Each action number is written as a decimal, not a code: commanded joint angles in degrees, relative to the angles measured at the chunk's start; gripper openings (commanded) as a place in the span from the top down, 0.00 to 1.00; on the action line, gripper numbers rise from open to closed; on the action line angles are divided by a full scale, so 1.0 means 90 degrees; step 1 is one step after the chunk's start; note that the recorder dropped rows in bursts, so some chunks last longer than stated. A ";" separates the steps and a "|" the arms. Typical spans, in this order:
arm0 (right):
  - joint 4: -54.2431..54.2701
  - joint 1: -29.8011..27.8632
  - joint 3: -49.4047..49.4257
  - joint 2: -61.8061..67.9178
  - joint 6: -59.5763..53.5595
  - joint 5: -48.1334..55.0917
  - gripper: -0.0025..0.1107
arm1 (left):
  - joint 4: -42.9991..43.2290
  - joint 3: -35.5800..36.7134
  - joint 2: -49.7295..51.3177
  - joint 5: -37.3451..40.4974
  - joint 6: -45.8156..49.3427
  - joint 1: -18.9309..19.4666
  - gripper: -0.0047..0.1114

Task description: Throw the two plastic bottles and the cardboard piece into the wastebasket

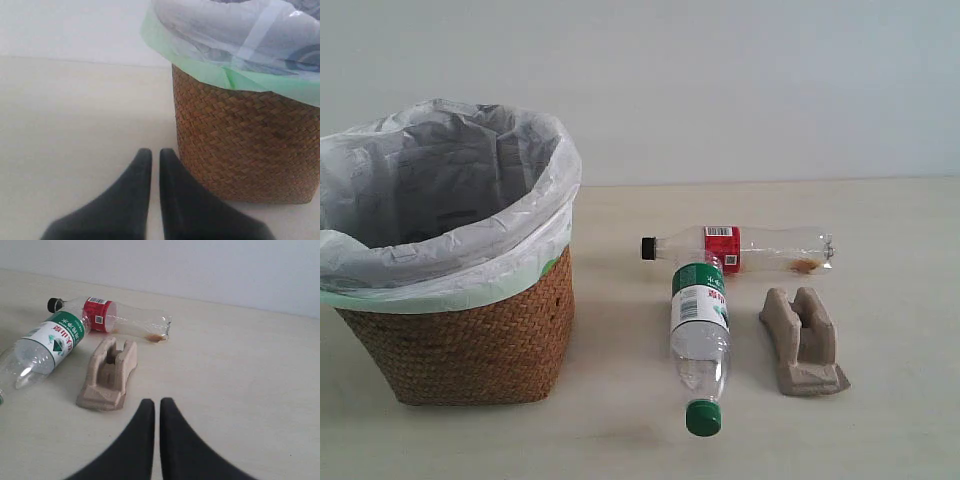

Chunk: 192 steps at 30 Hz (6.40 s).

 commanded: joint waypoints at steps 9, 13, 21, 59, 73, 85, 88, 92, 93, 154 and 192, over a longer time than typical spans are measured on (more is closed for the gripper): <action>-0.0095 -0.0057 0.0027 -0.0029 -0.0081 -0.0223 0.97 | 0.0013 0.0019 -0.0016 -0.0017 -0.0055 0.0021 0.91; -0.0095 -0.0057 0.0027 -0.0029 -0.0066 -0.0764 0.97 | 0.0013 0.0019 -0.0016 -0.0017 -0.0055 0.0021 0.91; -0.0095 -0.0057 0.0027 -0.0029 -0.0079 -0.2402 0.97 | 0.0013 0.0019 -0.0016 -0.0017 -0.0055 0.0021 0.91; -0.0261 -0.0057 -0.4602 0.3087 0.0723 0.0829 0.90 | 0.0013 0.0019 -0.0016 -0.0017 -0.0055 0.0021 0.91; 0.0174 -0.0057 -0.5207 0.5412 0.0902 0.2024 0.06 | 0.0013 0.0019 -0.0016 -0.0017 -0.0055 0.0021 0.91; 0.1211 0.0280 -0.5207 0.7260 0.0240 0.1948 0.06 | 0.0013 0.0019 -0.0016 -0.0017 -0.0055 0.0021 0.91; 0.1211 0.0455 -0.5207 0.7716 0.0240 0.1633 0.06 | 0.0013 0.0019 -0.0016 -0.0017 -0.0055 0.0021 0.91; 0.1208 0.0534 -0.5207 0.8320 0.0410 0.1127 0.06 | 0.0013 0.0019 -0.0016 -0.0017 -0.0055 0.0021 0.91; 0.1208 0.0534 -0.5207 0.8460 0.0410 0.0981 0.06 | 0.0013 0.0019 -0.0016 -0.0017 -0.0055 0.0021 0.91; 0.1009 0.0580 -0.5836 0.8743 0.0186 0.0062 0.98 | 0.0013 0.0019 -0.0016 -0.0017 -0.0055 0.0021 0.91; 0.5587 0.2586 -1.0294 1.0581 -0.1713 0.1248 0.07 | 0.0013 0.0019 -0.0016 -0.0017 -0.0055 0.0021 0.91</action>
